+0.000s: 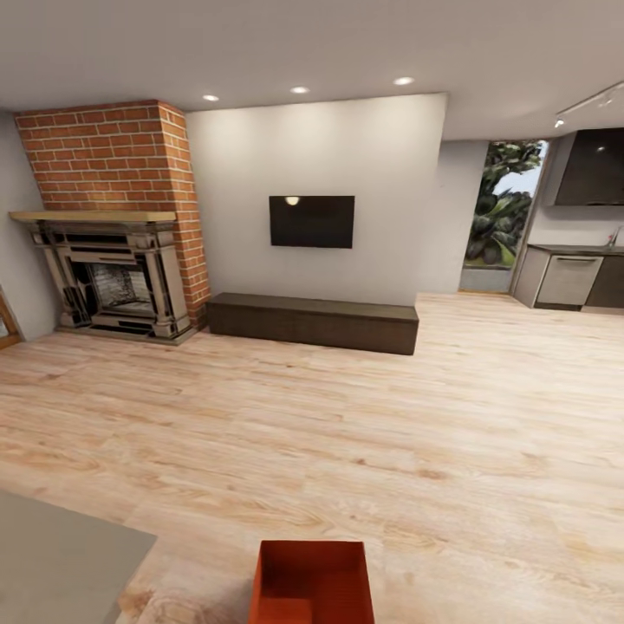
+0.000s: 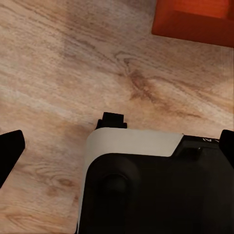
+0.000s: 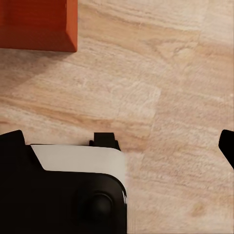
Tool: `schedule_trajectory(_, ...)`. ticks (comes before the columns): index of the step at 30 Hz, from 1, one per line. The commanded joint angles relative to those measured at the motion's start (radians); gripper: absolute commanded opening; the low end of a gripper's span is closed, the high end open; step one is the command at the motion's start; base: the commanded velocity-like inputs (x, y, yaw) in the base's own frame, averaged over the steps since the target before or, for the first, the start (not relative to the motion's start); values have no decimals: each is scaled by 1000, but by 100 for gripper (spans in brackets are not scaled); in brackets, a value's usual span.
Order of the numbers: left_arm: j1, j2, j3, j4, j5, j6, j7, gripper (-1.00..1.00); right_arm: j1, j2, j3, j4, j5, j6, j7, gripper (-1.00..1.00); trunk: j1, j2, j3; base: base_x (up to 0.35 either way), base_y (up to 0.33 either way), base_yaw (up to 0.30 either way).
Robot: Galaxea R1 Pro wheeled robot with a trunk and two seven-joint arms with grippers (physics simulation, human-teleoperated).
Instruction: Move the two storage containers from the living room to the garage. In the garage, place one container on the floor and stack the other container on top of it (either order is fine).
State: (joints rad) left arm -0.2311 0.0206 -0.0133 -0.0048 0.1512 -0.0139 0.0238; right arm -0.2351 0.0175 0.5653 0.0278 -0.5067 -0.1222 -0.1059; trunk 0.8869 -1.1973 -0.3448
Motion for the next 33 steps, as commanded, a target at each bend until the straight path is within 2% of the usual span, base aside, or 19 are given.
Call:
schedule_trajectory(1,-1,0,-2,0,8,-1,1,100,-1,1,8,3,-9,-5,-1,100,0,-1,-1,23,306,-3)
schedule_trajectory(6,-1,0,-2,0,8,-1,1,100,-1,1,8,3,-9,-5,-1,100,0,-1,-1,9,198,-1)
schedule_trajectory(19,-1,0,-2,0,8,-2,1,100,-1,1,8,3,-9,-5,-1,100,0,-1,-1,0,10,0)
schedule_trajectory(26,-1,1,-2,0,8,-4,1,100,-1,1,8,3,-8,-5,-2,100,0,-1,-1,0,-148,0)
schedule_trajectory(33,-1,1,-2,0,8,-4,1,100,-1,1,8,3,-8,-5,-1,100,0,-1,-1,0,-18,0)
